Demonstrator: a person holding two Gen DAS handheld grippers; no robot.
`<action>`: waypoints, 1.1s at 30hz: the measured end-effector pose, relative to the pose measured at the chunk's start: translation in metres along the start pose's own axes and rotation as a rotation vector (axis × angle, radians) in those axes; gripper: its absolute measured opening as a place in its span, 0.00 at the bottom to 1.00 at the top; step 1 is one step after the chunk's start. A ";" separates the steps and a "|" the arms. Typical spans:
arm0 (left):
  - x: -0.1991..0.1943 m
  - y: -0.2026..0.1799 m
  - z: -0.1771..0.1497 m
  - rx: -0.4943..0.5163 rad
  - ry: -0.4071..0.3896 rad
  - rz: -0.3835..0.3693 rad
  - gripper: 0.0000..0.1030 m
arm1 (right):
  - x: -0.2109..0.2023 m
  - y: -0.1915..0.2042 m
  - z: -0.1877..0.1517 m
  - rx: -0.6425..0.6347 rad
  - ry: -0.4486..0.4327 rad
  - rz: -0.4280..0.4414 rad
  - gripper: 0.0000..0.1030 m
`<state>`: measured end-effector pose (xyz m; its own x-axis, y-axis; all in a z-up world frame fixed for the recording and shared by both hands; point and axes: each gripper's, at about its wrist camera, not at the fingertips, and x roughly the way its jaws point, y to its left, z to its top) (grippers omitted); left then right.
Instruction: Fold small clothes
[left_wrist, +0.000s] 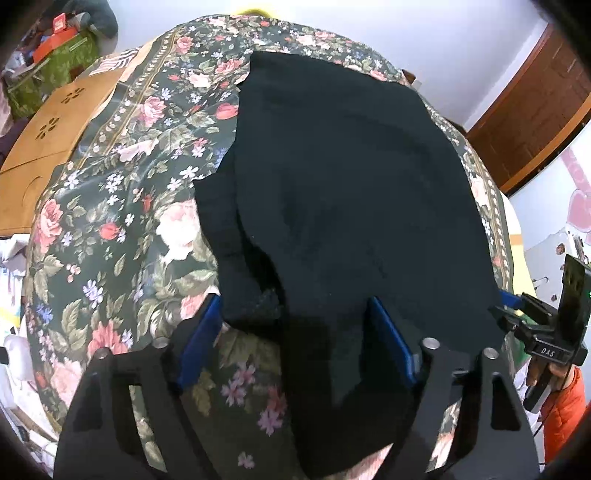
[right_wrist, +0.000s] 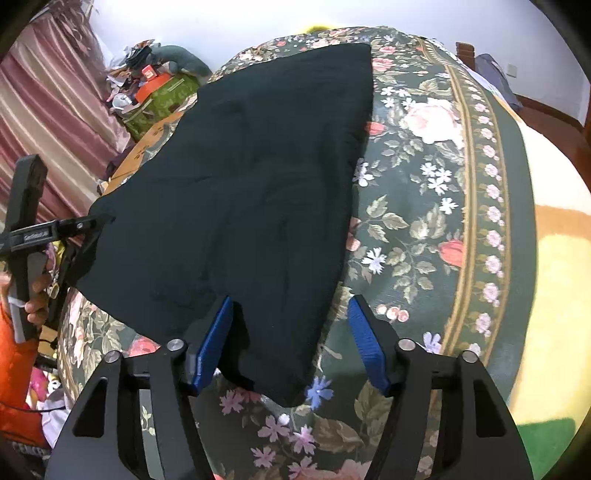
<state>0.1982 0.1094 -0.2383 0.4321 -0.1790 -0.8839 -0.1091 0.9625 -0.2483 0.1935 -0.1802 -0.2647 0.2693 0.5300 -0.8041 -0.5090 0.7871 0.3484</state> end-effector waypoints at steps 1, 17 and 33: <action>0.000 -0.001 0.000 0.002 -0.009 -0.009 0.68 | 0.000 0.001 0.000 -0.001 -0.006 0.006 0.47; -0.031 -0.015 0.020 0.005 -0.043 -0.104 0.15 | -0.038 0.023 0.032 -0.119 -0.149 0.033 0.04; -0.047 -0.020 0.159 -0.015 -0.120 -0.111 0.13 | -0.056 0.023 0.173 -0.187 -0.327 -0.036 0.04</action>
<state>0.3219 0.1311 -0.1286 0.5464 -0.2577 -0.7969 -0.0673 0.9349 -0.3485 0.3086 -0.1373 -0.1285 0.5211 0.5993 -0.6077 -0.6267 0.7520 0.2043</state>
